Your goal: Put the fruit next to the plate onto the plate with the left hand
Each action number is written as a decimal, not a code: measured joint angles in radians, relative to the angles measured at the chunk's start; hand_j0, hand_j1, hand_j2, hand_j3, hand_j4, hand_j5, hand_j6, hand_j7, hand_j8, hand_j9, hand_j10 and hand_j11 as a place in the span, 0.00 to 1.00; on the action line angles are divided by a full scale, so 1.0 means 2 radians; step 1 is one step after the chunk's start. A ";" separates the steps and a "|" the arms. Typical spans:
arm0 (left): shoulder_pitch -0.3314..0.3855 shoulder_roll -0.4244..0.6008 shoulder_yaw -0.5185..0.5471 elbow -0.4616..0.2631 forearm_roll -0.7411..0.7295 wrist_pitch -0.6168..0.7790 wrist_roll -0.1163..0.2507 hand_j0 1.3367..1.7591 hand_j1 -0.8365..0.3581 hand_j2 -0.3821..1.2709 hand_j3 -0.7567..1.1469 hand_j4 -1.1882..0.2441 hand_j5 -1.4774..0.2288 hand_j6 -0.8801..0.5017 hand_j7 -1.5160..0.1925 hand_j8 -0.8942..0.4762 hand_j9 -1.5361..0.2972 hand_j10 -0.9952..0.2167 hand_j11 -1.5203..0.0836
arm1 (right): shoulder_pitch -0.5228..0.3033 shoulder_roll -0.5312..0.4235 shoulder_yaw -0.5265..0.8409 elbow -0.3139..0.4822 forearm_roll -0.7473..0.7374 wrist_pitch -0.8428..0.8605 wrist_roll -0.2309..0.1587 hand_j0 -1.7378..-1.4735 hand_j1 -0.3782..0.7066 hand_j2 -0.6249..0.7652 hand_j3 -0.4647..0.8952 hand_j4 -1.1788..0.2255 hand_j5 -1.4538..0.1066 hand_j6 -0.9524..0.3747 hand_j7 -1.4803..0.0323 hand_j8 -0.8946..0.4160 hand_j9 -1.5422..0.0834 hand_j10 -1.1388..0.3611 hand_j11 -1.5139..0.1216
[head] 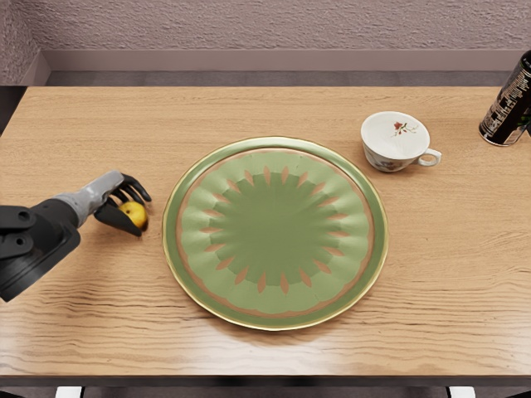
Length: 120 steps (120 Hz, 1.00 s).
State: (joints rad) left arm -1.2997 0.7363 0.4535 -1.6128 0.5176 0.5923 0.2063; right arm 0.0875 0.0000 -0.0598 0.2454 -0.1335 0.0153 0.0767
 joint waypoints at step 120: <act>-0.039 0.043 -0.004 -0.031 0.000 -0.055 -0.004 0.76 0.43 0.49 0.40 0.38 0.37 0.27 0.39 0.31 0.38 0.29 0.42 | 0.000 0.000 0.000 0.000 0.000 0.000 0.000 0.30 0.04 0.45 0.34 0.83 0.92 0.71 0.97 0.67 0.94 0.75 0.91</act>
State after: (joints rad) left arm -1.3781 0.8222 0.4448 -1.6755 0.5177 0.4826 0.1985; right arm 0.0875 0.0000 -0.0598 0.2454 -0.1337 0.0153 0.0767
